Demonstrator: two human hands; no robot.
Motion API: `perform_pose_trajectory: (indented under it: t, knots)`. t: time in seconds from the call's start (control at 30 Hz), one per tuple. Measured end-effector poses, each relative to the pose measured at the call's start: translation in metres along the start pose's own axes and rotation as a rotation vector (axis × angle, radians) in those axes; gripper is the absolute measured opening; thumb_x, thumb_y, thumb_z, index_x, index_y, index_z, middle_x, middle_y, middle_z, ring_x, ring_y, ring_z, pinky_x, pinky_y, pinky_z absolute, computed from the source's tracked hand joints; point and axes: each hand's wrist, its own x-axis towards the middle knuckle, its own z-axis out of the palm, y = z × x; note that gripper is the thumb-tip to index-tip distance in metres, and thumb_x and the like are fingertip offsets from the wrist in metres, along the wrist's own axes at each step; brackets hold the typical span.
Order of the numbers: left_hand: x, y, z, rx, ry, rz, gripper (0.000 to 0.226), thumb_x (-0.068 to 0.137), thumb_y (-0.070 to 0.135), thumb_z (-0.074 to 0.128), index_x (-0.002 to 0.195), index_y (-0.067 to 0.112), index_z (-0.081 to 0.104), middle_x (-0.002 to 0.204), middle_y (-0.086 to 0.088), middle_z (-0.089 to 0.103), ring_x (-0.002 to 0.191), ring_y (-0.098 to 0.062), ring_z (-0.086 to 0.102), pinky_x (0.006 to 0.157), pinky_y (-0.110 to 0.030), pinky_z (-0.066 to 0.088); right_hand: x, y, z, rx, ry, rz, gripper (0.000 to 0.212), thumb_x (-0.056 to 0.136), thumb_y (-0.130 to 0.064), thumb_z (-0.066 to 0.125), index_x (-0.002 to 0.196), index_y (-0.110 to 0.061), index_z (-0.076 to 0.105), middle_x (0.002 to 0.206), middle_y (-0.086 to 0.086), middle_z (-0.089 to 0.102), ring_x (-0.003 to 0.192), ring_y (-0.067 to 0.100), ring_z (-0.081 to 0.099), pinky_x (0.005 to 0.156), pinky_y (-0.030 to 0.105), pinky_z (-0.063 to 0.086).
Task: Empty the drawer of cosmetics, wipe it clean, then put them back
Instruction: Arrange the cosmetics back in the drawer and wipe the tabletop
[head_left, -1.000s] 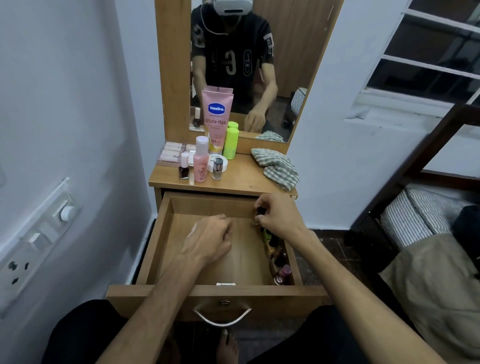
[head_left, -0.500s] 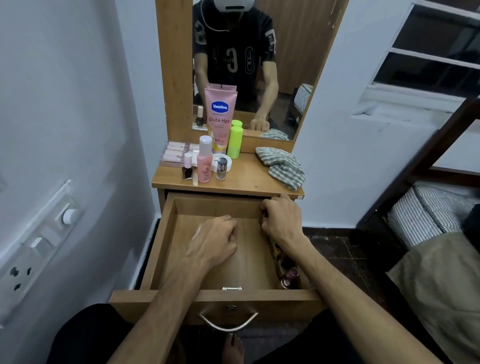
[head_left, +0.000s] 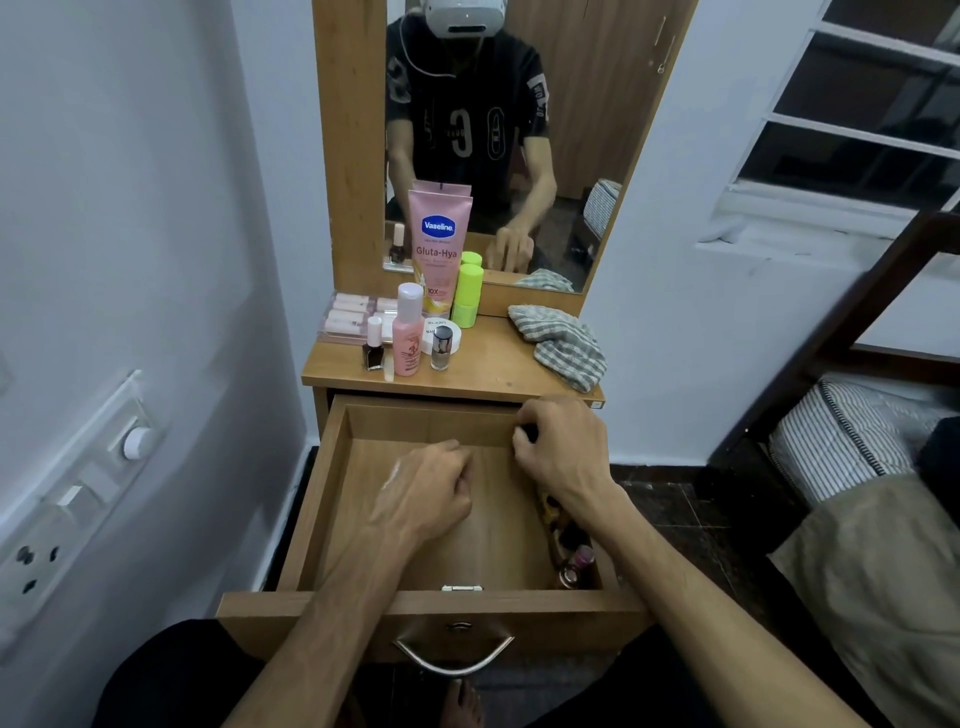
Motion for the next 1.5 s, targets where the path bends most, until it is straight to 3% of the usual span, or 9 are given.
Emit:
perform_pose_trajectory:
  t: [0.13,0.3,0.37,0.47,0.7,0.9,1.17,1.33,1.5]
  knots:
    - [0.0,0.0,-0.001,-0.018,-0.037,-0.016,0.01,0.078,0.013,0.053,0.075,0.02,0.06,0.082,0.007,0.059,0.073,-0.016,0.058,0.061,-0.029,0.044,0.022,-0.031,-0.02,0.268,0.228,-0.029,0.018,0.086,-0.029,0.067,0.1,-0.023,0.078,0.086,-0.009,0.073,0.08,0.012,0.064,0.07,0.03,0.052]
    - [0.0,0.0,-0.004,-0.011,-0.058,-0.039,0.011,0.079,0.013,0.052,0.077,0.018,0.062,0.082,0.006,0.061,0.079,-0.019,0.063,0.07,-0.036,0.053,0.072,-0.076,-0.02,0.299,0.138,-0.111,0.045,0.09,-0.038,0.073,0.132,-0.024,0.066,0.114,0.0,0.072,0.104,0.018,0.062,0.083,0.031,0.047]
    - [-0.001,0.0,-0.006,-0.014,-0.073,-0.042,0.012,0.081,0.013,0.053,0.079,0.019,0.063,0.082,0.006,0.061,0.081,-0.019,0.064,0.074,-0.038,0.054,0.082,-0.084,-0.014,0.279,0.071,-0.149,0.039,0.092,-0.031,0.072,0.13,-0.023,0.068,0.116,0.002,0.073,0.108,0.02,0.063,0.084,0.031,0.049]
    - [-0.001,0.0,-0.007,-0.017,-0.082,-0.046,0.012,0.081,0.012,0.053,0.08,0.017,0.064,0.086,0.006,0.062,0.081,-0.019,0.063,0.074,-0.038,0.054,0.081,-0.081,-0.013,0.303,0.079,-0.118,0.029,0.09,-0.02,0.07,0.119,-0.02,0.075,0.106,-0.001,0.077,0.094,0.017,0.068,0.084,0.035,0.057]
    - [0.001,0.003,-0.006,-0.021,-0.058,-0.035,0.012,0.081,0.012,0.053,0.081,0.017,0.064,0.088,0.005,0.062,0.079,-0.017,0.06,0.067,-0.033,0.049,0.041,-0.034,-0.039,0.423,0.101,-0.012,0.018,0.079,-0.029,0.077,0.096,-0.025,0.079,0.082,-0.011,0.074,0.072,0.003,0.065,0.068,0.021,0.054]
    - [-0.002,0.004,-0.006,-0.021,-0.031,-0.032,0.013,0.082,0.013,0.052,0.081,0.016,0.065,0.087,0.003,0.064,0.079,-0.021,0.062,0.069,-0.035,0.05,0.01,-0.001,-0.033,0.275,-0.118,0.078,0.017,0.074,-0.025,0.082,0.091,-0.026,0.076,0.073,-0.013,0.067,0.072,0.006,0.063,0.067,0.03,0.055]
    - [-0.002,0.003,-0.005,-0.005,-0.014,-0.031,0.013,0.083,0.013,0.051,0.082,0.018,0.063,0.088,0.001,0.063,0.08,-0.021,0.062,0.066,-0.027,0.042,0.001,0.01,0.009,0.054,-0.123,0.129,0.011,0.077,-0.028,0.077,0.085,-0.021,0.074,0.083,-0.005,0.07,0.085,0.02,0.064,0.072,0.035,0.055]
    - [-0.002,0.002,-0.005,-0.011,-0.028,-0.026,0.013,0.081,0.012,0.052,0.083,0.017,0.065,0.091,0.001,0.064,0.083,-0.021,0.062,0.071,-0.033,0.051,0.003,0.011,0.022,0.014,-0.106,0.088,0.012,0.077,-0.023,0.078,0.085,-0.016,0.072,0.095,-0.001,0.061,0.094,0.021,0.056,0.069,0.033,0.046]
    - [-0.001,0.003,-0.005,-0.011,-0.028,-0.019,0.016,0.082,0.011,0.051,0.085,0.015,0.066,0.092,0.001,0.065,0.084,-0.021,0.063,0.075,-0.037,0.054,0.001,0.013,0.025,0.012,-0.113,0.076,0.01,0.08,-0.016,0.075,0.088,-0.018,0.069,0.1,-0.002,0.057,0.098,0.02,0.054,0.074,0.035,0.051]
